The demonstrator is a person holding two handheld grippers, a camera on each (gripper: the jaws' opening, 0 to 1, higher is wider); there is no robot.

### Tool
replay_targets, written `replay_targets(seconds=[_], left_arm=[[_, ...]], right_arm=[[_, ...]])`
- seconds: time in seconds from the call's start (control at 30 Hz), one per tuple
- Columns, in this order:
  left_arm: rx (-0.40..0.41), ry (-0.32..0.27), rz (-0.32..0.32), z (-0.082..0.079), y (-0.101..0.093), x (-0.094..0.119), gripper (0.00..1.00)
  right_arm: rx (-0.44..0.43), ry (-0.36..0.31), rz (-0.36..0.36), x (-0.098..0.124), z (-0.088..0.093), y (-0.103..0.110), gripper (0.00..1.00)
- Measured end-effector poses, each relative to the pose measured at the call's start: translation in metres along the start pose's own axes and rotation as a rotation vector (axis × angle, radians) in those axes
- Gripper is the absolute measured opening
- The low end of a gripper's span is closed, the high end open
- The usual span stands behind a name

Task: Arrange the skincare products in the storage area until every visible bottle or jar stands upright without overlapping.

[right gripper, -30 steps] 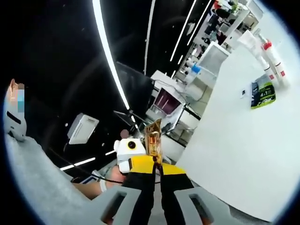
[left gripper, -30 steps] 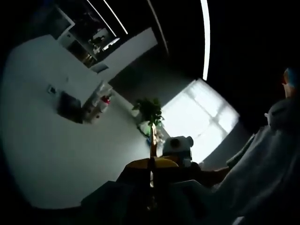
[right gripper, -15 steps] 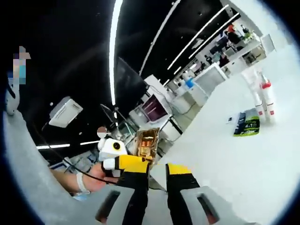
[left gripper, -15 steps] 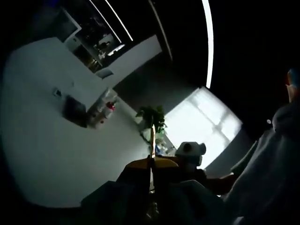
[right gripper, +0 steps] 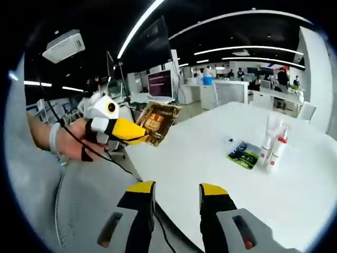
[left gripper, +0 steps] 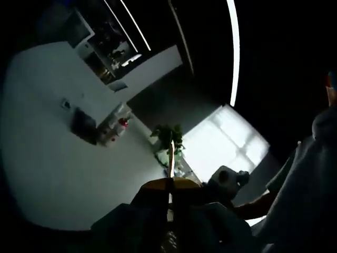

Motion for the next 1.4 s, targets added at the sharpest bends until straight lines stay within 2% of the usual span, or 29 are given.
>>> replay_targets(seconds=[0.03, 0.17, 0.23, 0.37, 0.47, 0.57, 0.63, 0.73, 0.77, 0.83, 0.87, 0.9, 0.93, 1.0, 1.03, 1.1, 1.23, 1.33, 1.4], left_arm=[[0.004, -0.004, -0.002, -0.001, 0.0, 0.001, 0.0], [0.035, -0.029, 0.005, -0.004, 0.001, 0.002, 0.0], [0.055, -0.026, 0.0, -0.005, 0.003, 0.003, 0.0], [0.091, 0.003, -0.017, -0.003, 0.009, -0.001, 0.0], [0.085, 0.046, -0.037, -0.004, 0.014, -0.006, 0.0], [0.096, 0.06, -0.053, -0.009, 0.021, -0.01, 0.0], [0.117, 0.082, -0.084, -0.012, 0.03, -0.012, 0.0], [0.087, 0.154, -0.188, -0.011, 0.05, -0.008, 0.0], [0.051, 0.158, -0.228, -0.015, 0.06, -0.006, 0.0], [0.071, 0.146, -0.214, -0.02, 0.061, -0.007, 0.0], [0.12, 0.126, -0.229, -0.027, 0.068, -0.006, 0.0], [0.116, 0.124, -0.232, -0.03, 0.071, -0.006, 0.0], [0.109, 0.124, -0.235, -0.033, 0.074, -0.006, 0.0], [0.111, 0.114, -0.251, -0.042, 0.083, -0.007, 0.0], [0.12, 0.106, -0.254, -0.046, 0.087, -0.007, 0.0], [0.13, 0.093, -0.262, -0.054, 0.094, -0.009, 0.0], [0.133, 0.071, -0.255, -0.072, 0.104, -0.02, 0.0], [0.113, 0.078, -0.259, -0.083, 0.108, -0.032, 0.0], [0.108, 0.08, -0.254, -0.089, 0.11, -0.038, 0.0]], right_arm=[[0.016, 0.025, 0.019, -0.002, 0.008, 0.0, 0.26], [0.086, 0.066, 0.073, -0.007, 0.02, -0.006, 0.25], [0.118, 0.076, 0.102, -0.008, 0.019, -0.01, 0.25], [0.17, 0.072, 0.131, -0.007, 0.018, -0.011, 0.25], [0.187, 0.082, 0.134, -0.008, 0.02, -0.01, 0.24], [0.228, 0.092, 0.127, -0.011, 0.02, -0.008, 0.24], [0.254, 0.107, 0.112, -0.013, 0.021, -0.005, 0.23], [0.276, 0.116, 0.103, -0.015, 0.021, -0.007, 0.23], [0.276, 0.115, 0.101, -0.016, 0.021, -0.009, 0.23], [0.275, 0.116, 0.102, -0.017, 0.02, -0.013, 0.23], [0.203, 0.093, 0.138, -0.018, 0.021, -0.021, 0.24], [0.149, 0.121, 0.14, -0.017, 0.027, -0.022, 0.26], [0.149, 0.16, 0.13, -0.015, 0.031, -0.021, 0.27], [0.255, 0.132, 0.134, -0.016, 0.024, -0.023, 0.24], [0.233, 0.121, 0.125, -0.016, 0.024, -0.019, 0.23], [0.235, 0.154, 0.105, -0.018, 0.03, -0.016, 0.24], [0.248, 0.142, 0.12, -0.016, 0.028, -0.019, 0.23], [0.246, 0.168, 0.153, -0.013, 0.033, -0.026, 0.22], [0.245, 0.159, 0.158, -0.013, 0.032, -0.027, 0.21]])
Point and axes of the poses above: the point that each gripper's makers call its tool centre point, and the gripper's own axes: x roughly backward along the fingers, y roughly to its left, z roughly out of its underside, the point moved 2 cm from there along x, roughly backward along the fingers, and after that the axes turned 3 degrees about -y, right-handed, at the moved point
